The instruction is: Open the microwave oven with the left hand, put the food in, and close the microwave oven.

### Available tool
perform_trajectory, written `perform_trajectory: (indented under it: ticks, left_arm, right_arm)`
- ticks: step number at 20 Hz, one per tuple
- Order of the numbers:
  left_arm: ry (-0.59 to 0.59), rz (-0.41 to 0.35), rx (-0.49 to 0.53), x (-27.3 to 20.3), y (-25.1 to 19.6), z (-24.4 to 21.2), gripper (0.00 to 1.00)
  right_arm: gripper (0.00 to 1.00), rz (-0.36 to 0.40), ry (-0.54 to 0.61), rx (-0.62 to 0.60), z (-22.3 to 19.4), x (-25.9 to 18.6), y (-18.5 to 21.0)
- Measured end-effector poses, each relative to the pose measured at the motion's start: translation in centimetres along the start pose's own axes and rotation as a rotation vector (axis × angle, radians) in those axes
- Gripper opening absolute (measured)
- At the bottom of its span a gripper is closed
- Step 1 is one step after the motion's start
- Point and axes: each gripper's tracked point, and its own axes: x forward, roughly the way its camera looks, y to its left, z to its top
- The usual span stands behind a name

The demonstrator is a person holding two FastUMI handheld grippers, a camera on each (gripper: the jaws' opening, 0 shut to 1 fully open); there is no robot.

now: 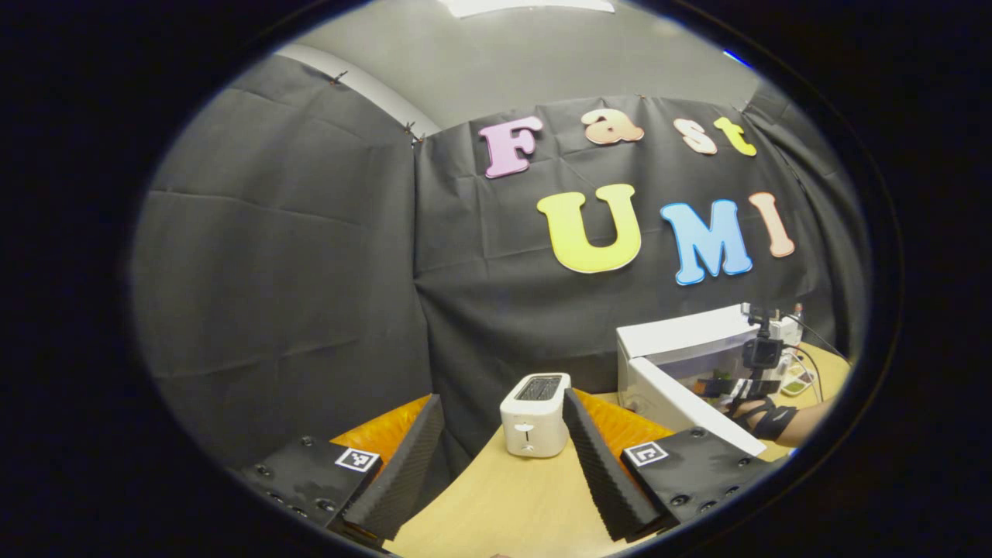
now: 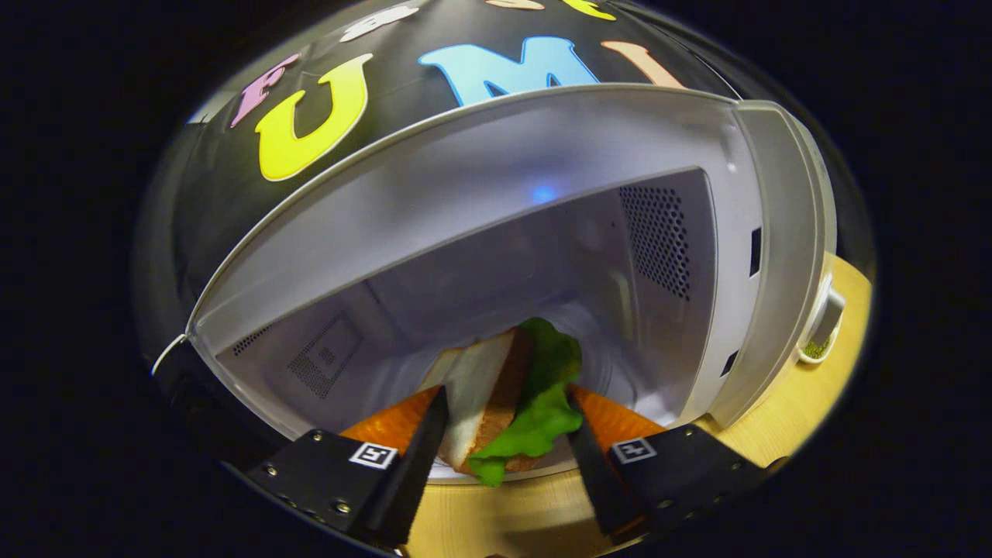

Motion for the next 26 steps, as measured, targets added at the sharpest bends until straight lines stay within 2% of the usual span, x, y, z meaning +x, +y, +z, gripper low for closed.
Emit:
perform_trajectory:
  ticks: [1,6,13,18,19,23,26]
  left_arm:
    - [0.004,0.0,-0.001,0.2,-0.1,-0.4,0.98]
    - [-0.002,-0.015,-0.019,0.2,-0.9,-0.8,0.99]
    - [-0.004,-0.038,-0.049,-0.1,-3.0,-1.4,0.99]
    - [-0.005,-0.045,-0.065,-0.9,-4.0,-1.6,0.99]
    - [-0.001,-0.047,-0.071,-1.1,-4.3,-1.8,0.94]
    - [0.01,-0.063,-0.077,-1.8,-5.1,-2.3,1.0]
    - [0.006,-0.079,-0.072,-2.3,-5.6,-2.6,0.99]
  right_arm:
    - [0.98,-0.015,-0.009,-0.033,0.4,-0.2,-0.4]
    - [0.98,0.022,-0.08,-0.111,3.6,-3.6,0.0]
    - [0.98,0.135,-0.194,-0.258,7.5,-13.5,1.7]
    - [0.98,0.204,-0.263,-0.277,10.6,-21.0,2.1]
    - [0.98,0.21,-0.275,-0.275,11.1,-22.7,2.0]
    - [0.98,0.221,-0.323,-0.271,12.3,-27.5,0.8]
    - [0.98,0.225,-0.352,-0.286,13.2,-30.7,-0.6]
